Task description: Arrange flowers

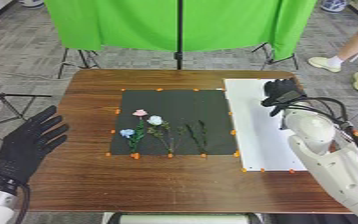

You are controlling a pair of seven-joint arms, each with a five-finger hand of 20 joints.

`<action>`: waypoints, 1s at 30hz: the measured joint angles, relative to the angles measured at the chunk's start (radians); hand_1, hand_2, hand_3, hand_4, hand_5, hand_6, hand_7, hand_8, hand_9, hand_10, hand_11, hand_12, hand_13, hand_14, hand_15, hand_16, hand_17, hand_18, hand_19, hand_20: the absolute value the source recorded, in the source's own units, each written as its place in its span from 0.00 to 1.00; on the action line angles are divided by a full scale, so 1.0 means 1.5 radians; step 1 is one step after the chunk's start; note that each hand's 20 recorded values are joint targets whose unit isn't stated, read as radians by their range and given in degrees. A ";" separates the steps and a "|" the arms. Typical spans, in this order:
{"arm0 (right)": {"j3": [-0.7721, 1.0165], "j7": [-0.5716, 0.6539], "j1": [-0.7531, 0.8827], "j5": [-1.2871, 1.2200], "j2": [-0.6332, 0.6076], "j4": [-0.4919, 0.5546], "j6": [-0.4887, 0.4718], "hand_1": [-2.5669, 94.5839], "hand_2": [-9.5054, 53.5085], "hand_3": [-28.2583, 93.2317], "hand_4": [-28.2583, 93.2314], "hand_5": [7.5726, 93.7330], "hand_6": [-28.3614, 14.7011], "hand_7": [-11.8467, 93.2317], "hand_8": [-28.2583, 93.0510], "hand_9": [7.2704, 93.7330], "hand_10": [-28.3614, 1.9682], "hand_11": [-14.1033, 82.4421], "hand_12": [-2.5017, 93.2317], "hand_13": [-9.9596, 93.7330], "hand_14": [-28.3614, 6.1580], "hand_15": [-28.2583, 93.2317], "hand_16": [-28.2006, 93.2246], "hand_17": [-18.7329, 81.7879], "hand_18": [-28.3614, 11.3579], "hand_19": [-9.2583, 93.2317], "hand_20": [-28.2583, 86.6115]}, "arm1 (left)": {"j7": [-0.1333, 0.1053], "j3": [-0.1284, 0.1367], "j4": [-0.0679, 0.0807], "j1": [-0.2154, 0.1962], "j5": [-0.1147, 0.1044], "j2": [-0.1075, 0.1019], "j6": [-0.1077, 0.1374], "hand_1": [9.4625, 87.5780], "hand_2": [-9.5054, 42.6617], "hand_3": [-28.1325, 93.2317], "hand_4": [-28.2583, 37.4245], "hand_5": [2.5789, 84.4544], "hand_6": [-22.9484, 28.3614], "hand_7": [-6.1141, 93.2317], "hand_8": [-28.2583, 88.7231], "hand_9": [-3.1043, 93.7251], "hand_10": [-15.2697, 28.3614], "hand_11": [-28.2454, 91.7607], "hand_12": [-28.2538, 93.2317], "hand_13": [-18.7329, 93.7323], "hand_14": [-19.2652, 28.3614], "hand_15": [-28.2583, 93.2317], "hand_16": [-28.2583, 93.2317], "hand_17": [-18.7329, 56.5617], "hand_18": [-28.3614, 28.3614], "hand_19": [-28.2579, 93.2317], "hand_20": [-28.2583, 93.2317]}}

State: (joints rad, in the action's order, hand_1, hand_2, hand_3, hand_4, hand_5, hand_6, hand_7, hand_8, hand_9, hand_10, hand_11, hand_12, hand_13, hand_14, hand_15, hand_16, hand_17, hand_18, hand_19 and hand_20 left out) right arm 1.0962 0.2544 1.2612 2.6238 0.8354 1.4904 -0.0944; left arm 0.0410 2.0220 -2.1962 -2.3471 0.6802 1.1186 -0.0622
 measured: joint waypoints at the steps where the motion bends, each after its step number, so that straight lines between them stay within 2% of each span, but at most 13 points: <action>1: -0.002 -0.001 -0.002 0.003 0.001 -0.003 0.000 0.35 0.00 0.93 0.00 0.50 0.71 0.55 0.02 0.61 0.72 0.61 0.27 0.70 0.76 0.67 0.39 0.42 0.36 0.76 0.51 | 0.000 0.000 0.000 0.000 0.000 0.000 0.000 0.19 0.16 0.81 0.00 0.30 0.49 0.27 0.14 0.26 0.58 0.43 0.36 0.31 0.68 0.52 0.22 0.10 0.84 0.57 0.29; 9: -0.052 -0.005 -0.034 0.031 0.007 -0.039 0.003 0.40 0.00 0.90 0.00 0.51 0.73 0.56 0.02 0.64 0.77 0.57 0.31 0.72 0.78 0.68 0.40 0.44 0.36 0.77 0.52 | 0.000 0.000 0.000 0.000 0.000 0.001 0.000 0.19 0.16 0.81 0.00 0.30 0.49 0.27 0.14 0.26 0.59 0.43 0.36 0.31 0.68 0.52 0.22 0.10 0.83 0.57 0.29; 10: -0.054 -0.006 -0.037 0.034 0.009 -0.042 0.003 0.41 0.00 0.88 0.00 0.52 0.74 0.57 0.06 0.65 0.78 0.55 0.34 0.72 0.78 0.68 0.40 0.44 0.36 0.77 0.52 | 0.001 0.000 0.000 0.001 0.000 0.001 0.000 0.19 0.16 0.81 0.00 0.30 0.49 0.27 0.14 0.26 0.59 0.43 0.36 0.31 0.68 0.52 0.22 0.10 0.83 0.57 0.29; 13: -0.057 -0.006 -0.044 0.040 0.016 -0.051 0.003 0.46 0.00 0.86 0.00 0.54 0.73 0.64 0.12 0.74 0.85 0.43 0.45 0.76 0.84 0.64 0.48 0.45 0.36 0.77 0.53 | 0.001 0.000 0.000 0.001 0.000 0.001 0.000 0.19 0.17 0.81 0.00 0.30 0.49 0.27 0.14 0.26 0.59 0.43 0.36 0.32 0.68 0.52 0.22 0.10 0.83 0.57 0.29; 16: -0.066 -0.006 -0.051 0.046 0.020 -0.061 0.014 0.52 0.00 0.88 0.00 0.64 0.77 0.66 0.14 0.86 0.89 0.38 0.50 0.84 0.86 0.62 0.52 0.48 0.36 0.80 0.54 | 0.001 0.000 0.000 0.001 0.000 0.001 0.000 0.19 0.17 0.81 0.00 0.30 0.49 0.27 0.14 0.26 0.59 0.43 0.36 0.31 0.68 0.52 0.22 0.10 0.83 0.57 0.29; 19: -0.072 -0.006 -0.056 0.051 0.023 -0.071 0.041 0.54 0.00 0.88 0.00 0.66 0.77 0.65 0.14 0.89 0.91 0.38 0.51 0.86 0.88 0.61 0.53 0.49 0.36 0.81 0.54 | 0.001 -0.001 0.000 0.001 0.000 0.000 0.000 0.19 0.17 0.81 0.00 0.30 0.49 0.27 0.14 0.26 0.59 0.43 0.36 0.31 0.68 0.52 0.22 0.10 0.83 0.57 0.29; 26: -0.081 -0.016 -0.061 0.063 0.025 -0.079 0.049 0.53 0.00 0.90 0.00 0.70 0.77 0.65 0.15 0.92 0.92 0.37 0.52 0.88 0.86 0.62 0.54 0.50 0.35 0.82 0.55 | 0.001 -0.001 0.000 0.001 0.000 0.000 0.000 0.19 0.16 0.81 0.00 0.30 0.49 0.27 0.14 0.26 0.59 0.43 0.36 0.31 0.68 0.52 0.22 0.10 0.83 0.57 0.29; 30: -0.083 -0.017 -0.059 0.063 0.026 -0.083 0.100 0.53 0.00 0.91 0.00 0.71 0.76 0.65 0.15 0.93 0.92 0.37 0.53 0.89 0.85 0.63 0.54 0.50 0.34 0.83 0.56 | 0.001 -0.001 0.000 0.001 0.000 0.000 0.000 0.19 0.16 0.81 0.00 0.30 0.49 0.27 0.14 0.25 0.59 0.43 0.36 0.31 0.68 0.52 0.22 0.10 0.83 0.57 0.29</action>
State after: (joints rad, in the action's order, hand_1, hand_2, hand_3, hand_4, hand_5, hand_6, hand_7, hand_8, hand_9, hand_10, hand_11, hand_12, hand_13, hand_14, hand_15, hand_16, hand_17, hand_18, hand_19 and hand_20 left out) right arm 0.9713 0.2292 1.1733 2.7182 0.8738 1.3653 0.0553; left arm 0.0424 2.0209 -2.1958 -2.3452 0.6800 1.1189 -0.0620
